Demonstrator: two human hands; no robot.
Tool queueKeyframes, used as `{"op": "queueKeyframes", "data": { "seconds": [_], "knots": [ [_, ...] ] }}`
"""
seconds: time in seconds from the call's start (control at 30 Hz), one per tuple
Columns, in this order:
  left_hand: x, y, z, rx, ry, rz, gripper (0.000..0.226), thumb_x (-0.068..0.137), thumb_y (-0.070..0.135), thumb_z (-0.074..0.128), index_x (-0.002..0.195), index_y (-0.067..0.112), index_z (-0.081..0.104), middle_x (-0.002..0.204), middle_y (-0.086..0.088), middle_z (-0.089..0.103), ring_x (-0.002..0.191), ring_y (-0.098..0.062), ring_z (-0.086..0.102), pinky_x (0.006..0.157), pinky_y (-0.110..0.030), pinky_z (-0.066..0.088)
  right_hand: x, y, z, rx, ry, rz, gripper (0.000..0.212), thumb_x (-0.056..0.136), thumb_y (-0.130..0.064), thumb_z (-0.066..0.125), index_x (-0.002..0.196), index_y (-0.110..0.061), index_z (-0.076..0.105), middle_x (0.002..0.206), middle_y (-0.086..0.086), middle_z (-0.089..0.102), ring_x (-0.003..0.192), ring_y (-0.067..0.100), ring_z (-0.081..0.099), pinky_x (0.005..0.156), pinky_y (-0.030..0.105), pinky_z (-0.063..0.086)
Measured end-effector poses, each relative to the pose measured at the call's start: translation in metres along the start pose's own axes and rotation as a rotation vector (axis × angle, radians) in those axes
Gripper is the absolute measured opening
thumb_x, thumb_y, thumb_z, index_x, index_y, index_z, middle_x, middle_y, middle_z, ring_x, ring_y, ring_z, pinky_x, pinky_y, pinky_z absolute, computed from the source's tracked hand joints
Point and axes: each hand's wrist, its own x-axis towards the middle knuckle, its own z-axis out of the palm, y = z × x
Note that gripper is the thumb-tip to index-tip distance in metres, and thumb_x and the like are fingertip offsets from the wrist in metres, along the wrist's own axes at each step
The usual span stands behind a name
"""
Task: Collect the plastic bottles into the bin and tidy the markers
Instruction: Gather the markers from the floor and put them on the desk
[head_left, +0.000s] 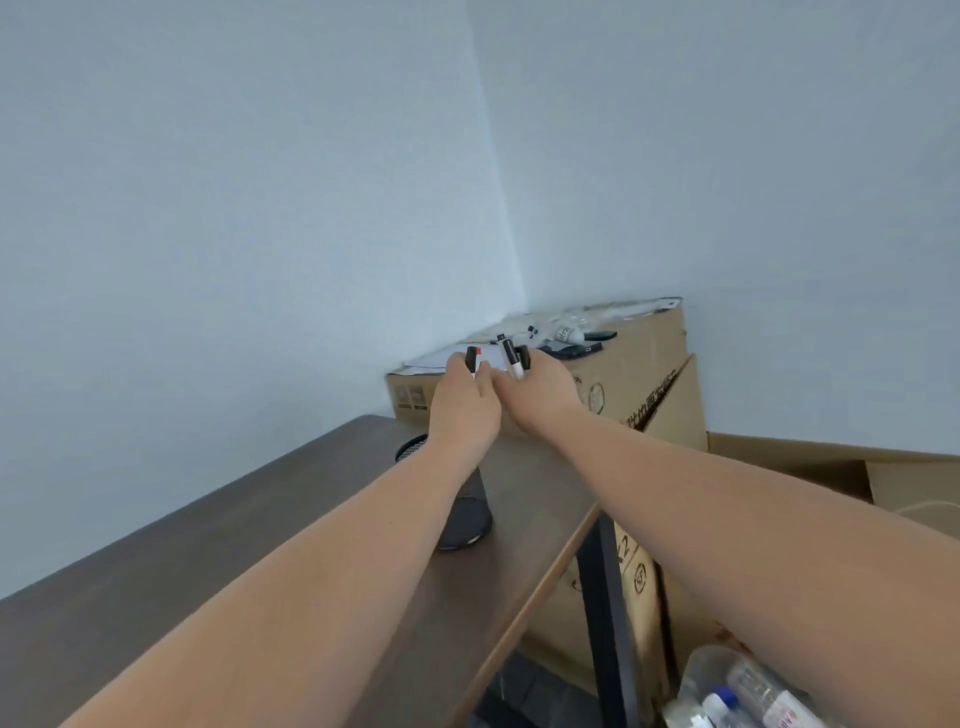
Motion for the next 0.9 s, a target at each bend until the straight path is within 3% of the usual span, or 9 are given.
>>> {"op": "queueKeyframes", "data": {
  "seconds": [0.1, 0.2, 0.3, 0.47, 0.63, 0.8, 0.9],
  "knots": [
    [0.013, -0.019, -0.021, -0.017, 0.046, -0.012, 0.031, 0.103, 0.021, 0.035, 0.124, 0.0, 0.045, 0.115, -0.014, 0.056, 0.105, -0.026, 0.053, 0.074, -0.025, 0.031, 0.01, -0.016, 0.029, -0.007, -0.024, -0.021, 0.032, 0.092, -0.021, 0.054, 0.064, -0.021, 0.038, 0.064, -0.006, 0.046, 0.069, 0.018, 0.047, 0.054, 0.027, 0.031],
    [0.021, -0.034, -0.034, -0.059, 0.062, -0.054, 0.03, 0.103, 0.022, 0.035, 0.124, 0.003, 0.045, 0.106, -0.006, 0.053, 0.096, -0.019, 0.049, 0.075, -0.024, 0.031, 0.016, -0.022, 0.053, 0.055, -0.044, 0.014, 0.03, 0.091, -0.023, 0.054, 0.064, -0.019, 0.039, 0.062, -0.003, 0.048, 0.058, 0.014, 0.044, 0.051, 0.027, 0.03],
    [0.024, -0.047, -0.04, -0.132, 0.061, -0.099, 0.023, 0.103, 0.024, 0.036, 0.117, 0.009, 0.046, 0.103, -0.004, 0.053, 0.092, -0.019, 0.051, 0.076, -0.025, 0.034, 0.017, -0.022, 0.071, 0.135, -0.059, 0.046, 0.025, 0.091, -0.026, 0.053, 0.068, -0.016, 0.048, 0.064, 0.0, 0.053, 0.061, 0.017, 0.047, 0.054, 0.027, 0.034],
    [0.03, -0.06, -0.04, -0.204, 0.085, -0.173, 0.025, 0.102, 0.026, 0.036, 0.118, 0.009, 0.045, 0.114, -0.011, 0.059, 0.102, -0.026, 0.058, 0.09, -0.037, 0.045, 0.02, -0.023, 0.084, 0.149, -0.072, 0.072, 0.032, 0.092, -0.032, 0.05, 0.064, -0.018, 0.045, 0.061, -0.002, 0.05, 0.057, 0.014, 0.045, 0.054, 0.027, 0.033],
    [0.036, -0.066, -0.033, -0.158, 0.057, -0.205, 0.012, 0.101, 0.034, 0.034, 0.107, 0.025, 0.041, 0.109, 0.0, 0.058, 0.112, -0.027, 0.056, 0.102, -0.046, 0.038, 0.028, -0.018, 0.084, 0.131, -0.064, 0.097, 0.034, 0.093, -0.039, 0.05, 0.065, -0.021, 0.048, 0.064, -0.002, 0.054, 0.06, 0.015, 0.049, 0.058, 0.027, 0.036],
    [0.036, -0.069, -0.028, -0.007, 0.004, -0.243, 0.034, 0.101, 0.038, 0.028, 0.127, 0.021, 0.039, 0.127, -0.002, 0.056, 0.119, -0.027, 0.052, 0.105, -0.047, 0.033, 0.029, -0.006, 0.085, 0.14, -0.077, 0.138, 0.035, 0.093, -0.04, 0.05, 0.064, -0.021, 0.048, 0.061, -0.003, 0.051, 0.055, 0.013, 0.045, 0.051, 0.026, 0.033],
    [0.036, -0.072, -0.028, 0.06, -0.011, -0.286, 0.036, 0.101, 0.041, 0.025, 0.129, 0.022, 0.039, 0.129, -0.006, 0.055, 0.12, -0.028, 0.049, 0.105, -0.047, 0.031, 0.03, -0.002, 0.09, 0.155, -0.093, 0.152, 0.034, 0.093, -0.041, 0.051, 0.066, -0.02, 0.051, 0.064, -0.002, 0.053, 0.059, 0.015, 0.048, 0.061, 0.029, 0.039]
  ]
}}
